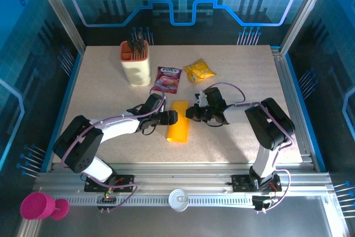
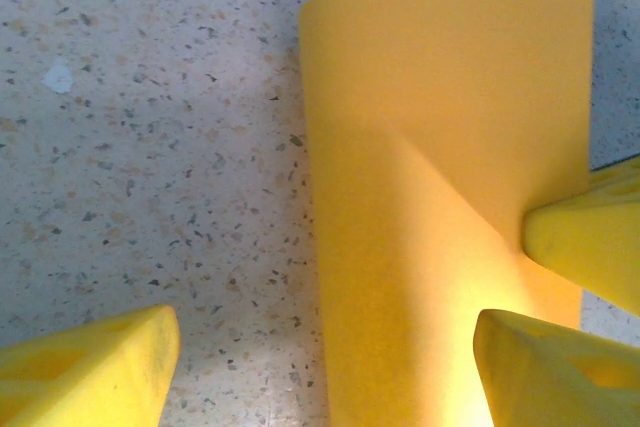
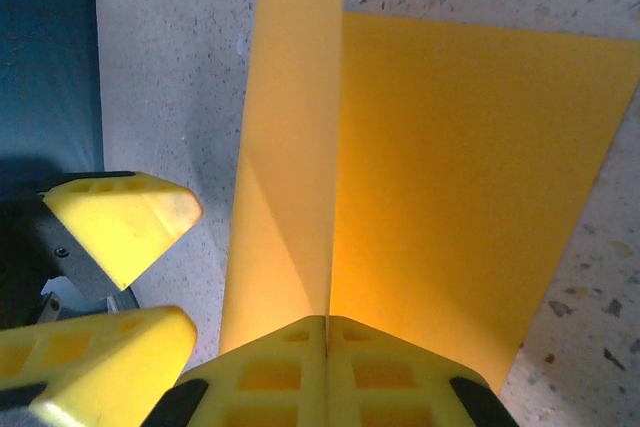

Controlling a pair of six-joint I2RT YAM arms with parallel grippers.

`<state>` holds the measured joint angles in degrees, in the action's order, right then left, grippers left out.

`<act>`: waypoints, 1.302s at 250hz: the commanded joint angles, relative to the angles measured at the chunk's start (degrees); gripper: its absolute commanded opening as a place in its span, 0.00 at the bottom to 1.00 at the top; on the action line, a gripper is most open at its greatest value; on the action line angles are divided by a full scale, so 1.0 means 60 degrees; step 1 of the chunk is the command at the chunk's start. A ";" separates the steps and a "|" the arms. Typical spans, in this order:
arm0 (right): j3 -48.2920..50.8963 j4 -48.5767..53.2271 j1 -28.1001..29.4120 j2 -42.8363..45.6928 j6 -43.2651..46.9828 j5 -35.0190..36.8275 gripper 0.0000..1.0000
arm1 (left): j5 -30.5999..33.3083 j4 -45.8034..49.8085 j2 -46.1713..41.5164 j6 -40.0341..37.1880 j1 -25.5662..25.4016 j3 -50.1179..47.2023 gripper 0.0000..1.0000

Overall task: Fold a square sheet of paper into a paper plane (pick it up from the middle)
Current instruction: First fold in half a square sheet of paper at the center of the table.

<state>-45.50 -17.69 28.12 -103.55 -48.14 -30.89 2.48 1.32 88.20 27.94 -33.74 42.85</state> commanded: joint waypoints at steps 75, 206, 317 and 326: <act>-0.0240 0.0310 -0.0036 -0.0349 0.0304 -0.0064 0.06 | -0.0332 0.0411 0.0413 -0.0805 0.0100 0.0323 0.79; -0.0445 0.1059 -0.0199 0.0158 0.0665 0.0020 0.33 | -0.0325 -0.0070 0.0853 -0.0530 0.0115 0.0010 0.79; 0.0228 0.2385 -0.0396 0.1993 0.0993 0.1698 0.40 | -0.0413 -0.0131 0.0810 -0.0329 0.0080 0.0021 0.79; 0.0256 0.2415 -0.0366 0.2022 0.0996 0.1756 0.40 | -0.0434 -0.0128 0.0824 -0.0331 0.0071 0.0063 0.79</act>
<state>-45.76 -6.85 25.54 -92.73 -43.20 -23.88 1.61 1.65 92.71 25.52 -33.47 43.29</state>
